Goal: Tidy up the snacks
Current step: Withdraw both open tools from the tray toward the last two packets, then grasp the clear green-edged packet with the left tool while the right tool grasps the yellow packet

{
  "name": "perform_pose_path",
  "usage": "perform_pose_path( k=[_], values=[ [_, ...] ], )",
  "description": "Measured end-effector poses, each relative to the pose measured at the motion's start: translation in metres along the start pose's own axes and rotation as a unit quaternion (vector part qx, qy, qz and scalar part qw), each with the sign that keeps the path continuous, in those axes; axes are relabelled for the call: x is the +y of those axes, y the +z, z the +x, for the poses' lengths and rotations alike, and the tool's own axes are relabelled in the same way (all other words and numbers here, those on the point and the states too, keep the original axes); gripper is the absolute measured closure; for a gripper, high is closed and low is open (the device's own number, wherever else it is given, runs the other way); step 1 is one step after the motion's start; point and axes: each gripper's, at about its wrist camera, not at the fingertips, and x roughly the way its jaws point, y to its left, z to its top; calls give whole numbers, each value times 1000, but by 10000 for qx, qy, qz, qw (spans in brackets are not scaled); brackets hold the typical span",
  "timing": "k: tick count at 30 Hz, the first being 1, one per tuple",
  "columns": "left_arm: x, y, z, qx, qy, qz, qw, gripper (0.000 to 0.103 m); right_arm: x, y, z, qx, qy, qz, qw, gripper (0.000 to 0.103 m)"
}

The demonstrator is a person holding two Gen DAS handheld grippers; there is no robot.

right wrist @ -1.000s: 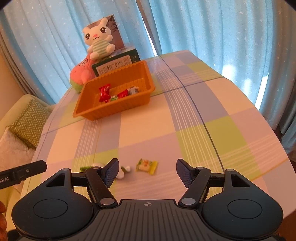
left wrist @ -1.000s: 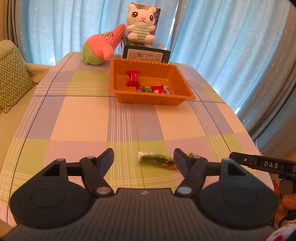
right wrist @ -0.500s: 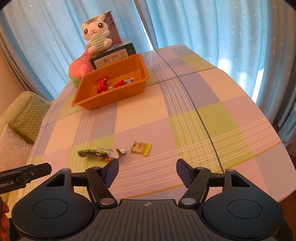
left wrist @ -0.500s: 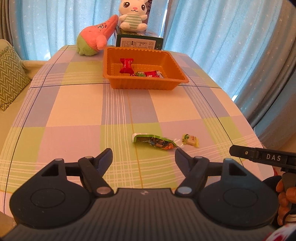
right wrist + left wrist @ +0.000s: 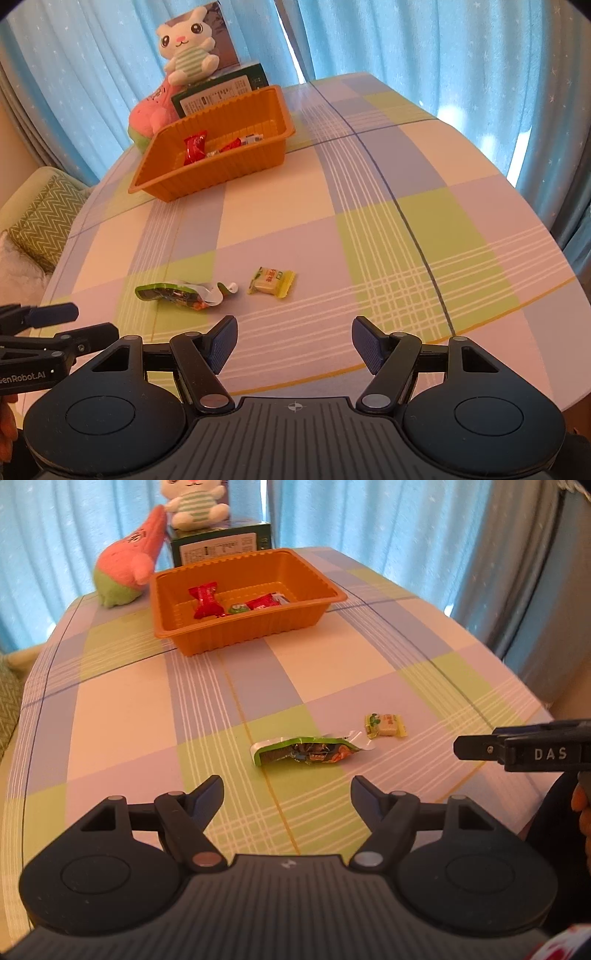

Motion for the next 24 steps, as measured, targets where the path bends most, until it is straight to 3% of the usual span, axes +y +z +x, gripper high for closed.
perform_pose_path(
  k=[7,11,15,19,24],
  values=[
    [-9,9,39,41,14,1217,9926,30,-3,5,27,114,-79,-53,9999,34],
    [-18,11,62,12,-89,2089,9779,30,-5,8,42,196,-84,-7,9998,34],
    [-21,15,85,134,-304,2532,9668,32,-5,9,51,252,-95,-13,9996,34],
    [-19,22,101,273,-555,2523,9657,37,-6,12,58,276,-118,-1,9995,34],
    [-8,30,111,386,-776,1880,9783,50,-5,15,65,268,-149,-125,9995,34]
  ],
)
